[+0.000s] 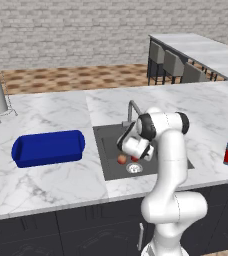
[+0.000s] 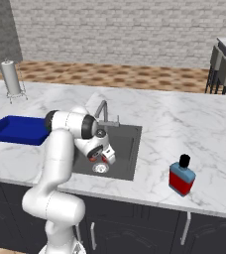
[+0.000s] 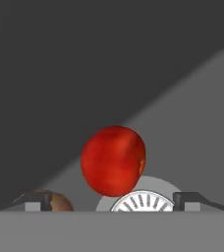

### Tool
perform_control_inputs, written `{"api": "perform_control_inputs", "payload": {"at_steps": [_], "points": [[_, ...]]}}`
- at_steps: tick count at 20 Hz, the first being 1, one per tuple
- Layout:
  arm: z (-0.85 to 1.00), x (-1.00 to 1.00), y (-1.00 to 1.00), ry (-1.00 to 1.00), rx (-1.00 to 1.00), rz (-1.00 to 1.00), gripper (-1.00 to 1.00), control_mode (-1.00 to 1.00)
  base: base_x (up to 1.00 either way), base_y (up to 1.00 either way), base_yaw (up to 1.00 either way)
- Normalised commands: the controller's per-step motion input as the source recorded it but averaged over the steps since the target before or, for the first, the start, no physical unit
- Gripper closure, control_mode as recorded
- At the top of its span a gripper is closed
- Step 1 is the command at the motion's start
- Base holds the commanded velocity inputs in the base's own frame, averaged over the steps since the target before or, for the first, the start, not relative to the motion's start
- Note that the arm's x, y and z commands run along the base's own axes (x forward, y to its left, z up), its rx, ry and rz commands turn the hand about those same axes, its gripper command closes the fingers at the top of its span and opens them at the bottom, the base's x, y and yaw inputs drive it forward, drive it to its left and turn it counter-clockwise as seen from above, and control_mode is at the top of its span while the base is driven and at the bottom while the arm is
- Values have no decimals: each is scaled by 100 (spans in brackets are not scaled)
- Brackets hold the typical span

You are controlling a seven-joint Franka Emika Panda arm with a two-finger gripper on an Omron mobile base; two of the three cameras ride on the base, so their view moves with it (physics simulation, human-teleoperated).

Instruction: Pick up all produce items and place them in the sink. Turn on the sink faucet to wash them. Then turn the sink off and put them in the tray.

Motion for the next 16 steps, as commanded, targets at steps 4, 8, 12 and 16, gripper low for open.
{"api": "perform_control_inputs", "payload": {"at_steps": [4,8,12,16], "points": [[84,-38,-17,0,0,0,-100,-100,0,0,0],[77,-71,-33,0,0,0,-100,-100,0,0,0],[76,-81,-49,0,0,7,-100,-100,0,0,0],[75,-61,-56,0,1,25,-100,-100,0,0,0]]}}
